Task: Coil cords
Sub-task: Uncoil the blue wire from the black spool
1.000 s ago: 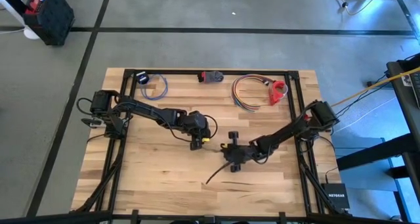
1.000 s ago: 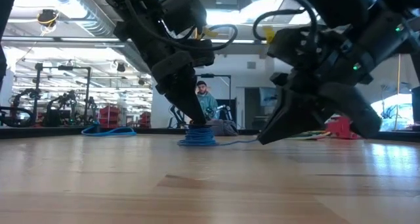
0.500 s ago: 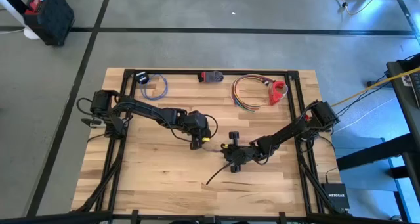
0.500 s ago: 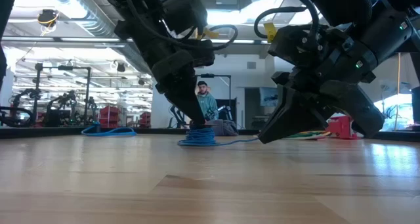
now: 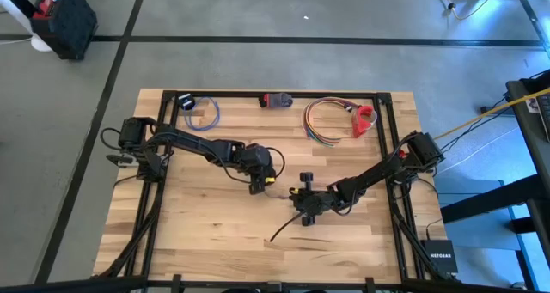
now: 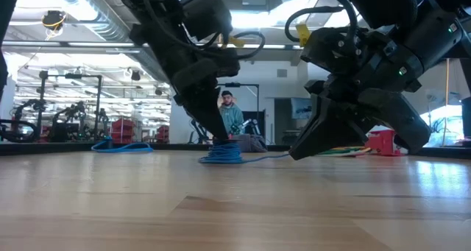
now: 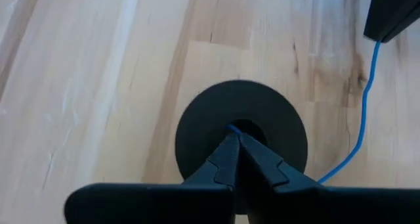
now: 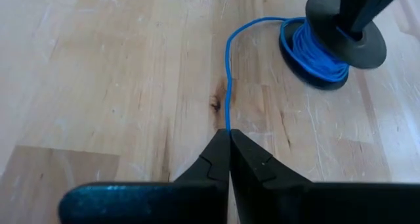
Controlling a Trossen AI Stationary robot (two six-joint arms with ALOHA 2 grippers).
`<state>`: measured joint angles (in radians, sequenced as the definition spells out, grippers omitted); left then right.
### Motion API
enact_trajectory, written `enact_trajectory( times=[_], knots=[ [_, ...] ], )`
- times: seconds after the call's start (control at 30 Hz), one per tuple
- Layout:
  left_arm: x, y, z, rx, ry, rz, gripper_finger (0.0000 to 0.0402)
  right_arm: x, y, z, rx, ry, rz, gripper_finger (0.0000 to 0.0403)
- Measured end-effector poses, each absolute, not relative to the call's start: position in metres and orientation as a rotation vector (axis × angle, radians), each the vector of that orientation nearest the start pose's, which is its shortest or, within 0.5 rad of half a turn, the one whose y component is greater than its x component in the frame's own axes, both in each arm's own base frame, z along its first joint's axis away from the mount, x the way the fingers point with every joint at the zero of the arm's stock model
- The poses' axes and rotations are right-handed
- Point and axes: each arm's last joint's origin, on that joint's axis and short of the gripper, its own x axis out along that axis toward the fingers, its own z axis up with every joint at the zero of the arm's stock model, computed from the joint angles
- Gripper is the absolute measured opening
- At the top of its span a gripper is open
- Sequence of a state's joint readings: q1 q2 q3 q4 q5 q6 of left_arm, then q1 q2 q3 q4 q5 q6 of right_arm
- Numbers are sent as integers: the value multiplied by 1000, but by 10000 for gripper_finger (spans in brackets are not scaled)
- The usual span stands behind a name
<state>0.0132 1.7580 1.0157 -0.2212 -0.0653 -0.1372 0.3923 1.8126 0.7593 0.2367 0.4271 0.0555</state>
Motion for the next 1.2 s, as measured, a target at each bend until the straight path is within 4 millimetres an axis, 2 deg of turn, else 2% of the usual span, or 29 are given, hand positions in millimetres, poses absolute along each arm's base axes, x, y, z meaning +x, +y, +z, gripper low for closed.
enact_trajectory(
  times=[0.27,0.5,0.77,0.97,1.2],
  knots=[
    [342,7,161,-110,990,157,4,301,112,109,-273,747,-53,7],
    [339,8,160,-106,1026,175,4,289,115,123,-298,777,-81,4],
    [337,8,159,-120,1051,205,4,268,128,143,-332,784,-113,3],
    [336,8,158,-123,1053,207,4,246,136,143,-336,799,-152,2],
    [334,8,157,-140,1080,235,4,212,138,139,-304,804,-235,1]
  ],
)
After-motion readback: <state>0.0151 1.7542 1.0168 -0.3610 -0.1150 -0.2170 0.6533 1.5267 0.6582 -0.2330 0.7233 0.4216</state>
